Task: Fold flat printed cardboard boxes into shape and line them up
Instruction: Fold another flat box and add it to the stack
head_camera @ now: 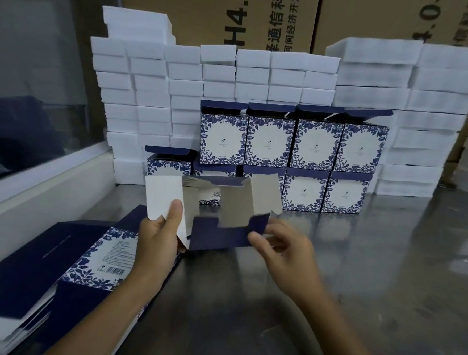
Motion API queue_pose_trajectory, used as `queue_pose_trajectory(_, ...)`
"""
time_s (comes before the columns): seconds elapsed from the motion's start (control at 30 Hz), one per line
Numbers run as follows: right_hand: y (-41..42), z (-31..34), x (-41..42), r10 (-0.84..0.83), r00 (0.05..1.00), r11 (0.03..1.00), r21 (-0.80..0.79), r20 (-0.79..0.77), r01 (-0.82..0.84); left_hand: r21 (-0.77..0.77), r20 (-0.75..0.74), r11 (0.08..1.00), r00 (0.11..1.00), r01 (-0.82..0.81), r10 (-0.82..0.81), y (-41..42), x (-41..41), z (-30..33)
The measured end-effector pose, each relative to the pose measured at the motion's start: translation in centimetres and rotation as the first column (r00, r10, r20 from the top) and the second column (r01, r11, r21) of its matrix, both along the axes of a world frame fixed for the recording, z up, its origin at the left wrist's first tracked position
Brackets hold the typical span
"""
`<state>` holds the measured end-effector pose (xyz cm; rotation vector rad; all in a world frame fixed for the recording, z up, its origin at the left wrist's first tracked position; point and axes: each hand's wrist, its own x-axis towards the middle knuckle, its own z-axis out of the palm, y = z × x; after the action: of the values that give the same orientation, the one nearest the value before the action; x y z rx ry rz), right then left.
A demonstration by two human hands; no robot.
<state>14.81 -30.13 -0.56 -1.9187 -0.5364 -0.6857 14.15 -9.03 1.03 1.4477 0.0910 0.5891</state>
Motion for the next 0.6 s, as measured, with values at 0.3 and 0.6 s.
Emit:
queue_pose_trajectory(0.3,0.2,0.3,-0.2,-0.267,0.963,0.94,0.229,0.027,0.254,0.592,0.104,0.806,0.993,-0.019,-0.053,-0.7,-0.8,-1.3)
queue_pose_trajectory(0.6,1.5,-0.6,0.2,-0.307,0.94,0.843,0.416,-0.146,0.34,0.416,-0.014,0.908,0.998,0.059,-0.059,-2.2,-0.5,-1.7)
